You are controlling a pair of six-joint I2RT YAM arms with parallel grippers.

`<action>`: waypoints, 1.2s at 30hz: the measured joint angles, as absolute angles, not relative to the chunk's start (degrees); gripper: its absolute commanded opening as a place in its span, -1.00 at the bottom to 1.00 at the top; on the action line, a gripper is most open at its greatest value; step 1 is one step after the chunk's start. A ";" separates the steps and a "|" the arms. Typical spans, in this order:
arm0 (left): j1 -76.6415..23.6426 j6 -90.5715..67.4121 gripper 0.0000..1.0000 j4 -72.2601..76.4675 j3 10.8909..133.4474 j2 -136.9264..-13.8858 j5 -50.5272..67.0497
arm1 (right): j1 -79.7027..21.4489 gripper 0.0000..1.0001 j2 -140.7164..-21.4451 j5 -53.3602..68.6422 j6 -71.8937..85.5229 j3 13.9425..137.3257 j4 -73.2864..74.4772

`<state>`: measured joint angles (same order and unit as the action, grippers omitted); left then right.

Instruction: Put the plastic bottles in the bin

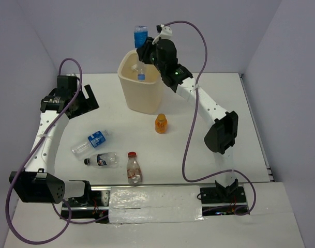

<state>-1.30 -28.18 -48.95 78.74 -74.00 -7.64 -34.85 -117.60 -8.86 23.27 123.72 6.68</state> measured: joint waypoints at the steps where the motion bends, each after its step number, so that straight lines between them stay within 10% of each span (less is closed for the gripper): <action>1: -1.30 -28.18 0.99 -48.95 78.74 -74.00 -7.60 | -34.85 -0.42 -117.60 -9.13 23.24 123.70 6.63; 5: -1.30 -28.18 0.99 -48.93 78.74 -74.00 -7.55 | -34.85 -0.26 -117.36 -10.74 22.90 122.54 3.68; 9: -1.30 -28.18 0.99 -48.93 78.74 -74.00 -7.60 | -34.85 0.60 -116.68 -11.49 22.44 117.71 2.74; 13: -1.30 -28.01 0.99 -48.95 78.74 -74.00 -7.64 | -35.00 0.98 -116.07 -12.12 21.04 113.95 3.88; 25: -1.30 -27.51 0.97 -48.64 78.74 -74.70 -8.88 | -35.94 1.00 -90.13 -13.69 13.82 108.18 9.37; 36: -1.30 -29.43 0.96 -48.34 78.74 -77.01 -9.10 | -36.69 1.00 -74.98 -16.45 19.88 73.97 18.39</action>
